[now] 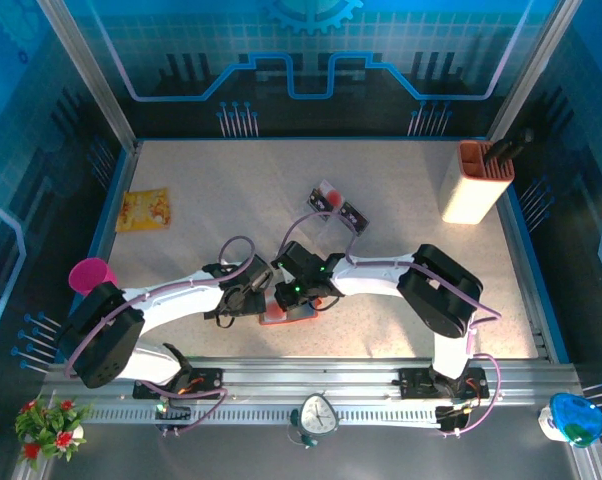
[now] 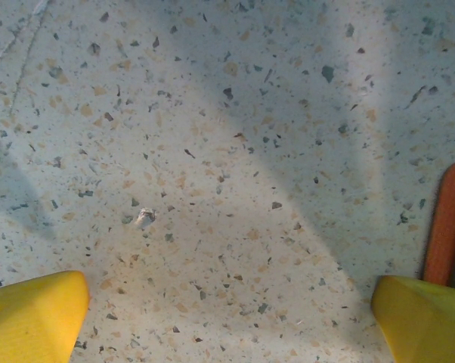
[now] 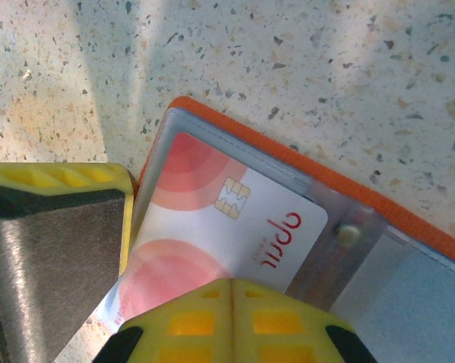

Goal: Put the credit cards into the card holder

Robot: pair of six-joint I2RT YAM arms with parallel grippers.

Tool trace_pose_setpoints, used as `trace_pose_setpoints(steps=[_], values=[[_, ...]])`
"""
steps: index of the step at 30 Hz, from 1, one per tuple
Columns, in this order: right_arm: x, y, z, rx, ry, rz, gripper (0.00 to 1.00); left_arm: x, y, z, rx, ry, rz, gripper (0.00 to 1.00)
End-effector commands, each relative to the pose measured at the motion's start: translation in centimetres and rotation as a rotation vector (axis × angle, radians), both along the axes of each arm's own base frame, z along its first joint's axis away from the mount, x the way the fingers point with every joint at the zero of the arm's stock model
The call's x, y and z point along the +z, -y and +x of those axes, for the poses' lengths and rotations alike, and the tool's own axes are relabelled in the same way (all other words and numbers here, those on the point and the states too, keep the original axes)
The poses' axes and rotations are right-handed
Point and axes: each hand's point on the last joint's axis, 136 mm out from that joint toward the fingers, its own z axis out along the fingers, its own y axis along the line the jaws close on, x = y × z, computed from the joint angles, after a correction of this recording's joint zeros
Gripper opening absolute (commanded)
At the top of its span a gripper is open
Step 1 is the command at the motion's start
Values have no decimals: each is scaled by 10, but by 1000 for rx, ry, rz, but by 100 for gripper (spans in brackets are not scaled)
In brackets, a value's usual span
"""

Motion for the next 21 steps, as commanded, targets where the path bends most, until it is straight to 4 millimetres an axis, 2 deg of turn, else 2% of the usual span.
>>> trace_pose_setpoints(steps=[1, 6, 11, 21], values=[[25, 4, 0, -5, 36, 24, 1, 0, 3, 1, -5, -1, -23, 99], [33, 20, 5, -51, 59, 31, 1, 14, -3, 0, -4, 31, -21, 99], [31, 30, 7, -74, 57, 28, 1, 23, -10, -3, 14, 67, -23, 99], [20, 26, 3, -73, 27, 34, 0, 10, -15, -8, 33, 35, -9, 99]])
